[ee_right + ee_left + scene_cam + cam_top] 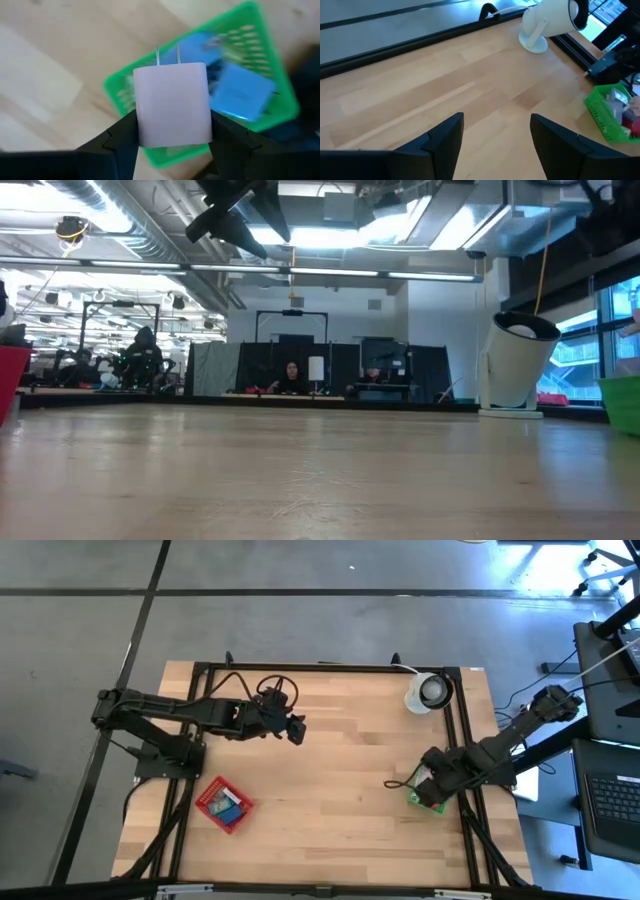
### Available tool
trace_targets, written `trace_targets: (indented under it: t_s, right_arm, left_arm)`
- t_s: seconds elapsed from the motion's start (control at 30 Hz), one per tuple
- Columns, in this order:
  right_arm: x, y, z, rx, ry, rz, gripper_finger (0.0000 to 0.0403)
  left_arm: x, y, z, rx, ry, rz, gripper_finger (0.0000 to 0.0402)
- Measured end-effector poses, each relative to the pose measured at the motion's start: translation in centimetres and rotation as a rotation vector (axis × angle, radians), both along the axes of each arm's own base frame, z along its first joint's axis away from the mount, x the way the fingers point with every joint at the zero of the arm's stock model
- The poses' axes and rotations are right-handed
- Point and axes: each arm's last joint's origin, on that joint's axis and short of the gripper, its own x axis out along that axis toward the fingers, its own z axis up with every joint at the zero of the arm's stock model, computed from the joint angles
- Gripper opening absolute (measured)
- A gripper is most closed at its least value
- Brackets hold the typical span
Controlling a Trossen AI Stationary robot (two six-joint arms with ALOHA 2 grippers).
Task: Pick & Place Office items
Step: Put the light pink power adapter into the green bin
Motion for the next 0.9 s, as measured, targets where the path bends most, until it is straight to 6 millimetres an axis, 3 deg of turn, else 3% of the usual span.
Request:
trace_targets:
  t_s: [0.2, 0.6, 0.77, 0.9]
  right_arm:
    - [0.2, 1.7, -0.4, -0.016, -0.074, 0.069, 0.0200]
    - [0.2, 3.6, -1.9, -0.039, 0.019, 0.154, 0.0200]
    - [0.0, 3.8, -1.8, -0.038, 0.023, 0.163, 0.0200]
    - [0.3, 4.0, -0.4, -0.064, -0.025, 0.170, 0.0201]
  left_arm:
    - [0.0, -0.1, 0.0, -0.011, -0.005, -0.013, 0.0226]
    - [0.1, -0.1, 0.1, -0.011, -0.018, -0.013, 0.0226]
    - [0.1, -0.1, 0.1, -0.011, -0.018, -0.013, 0.0226]
    - [0.1, -0.1, 0.1, -0.011, -0.017, -0.013, 0.0226]
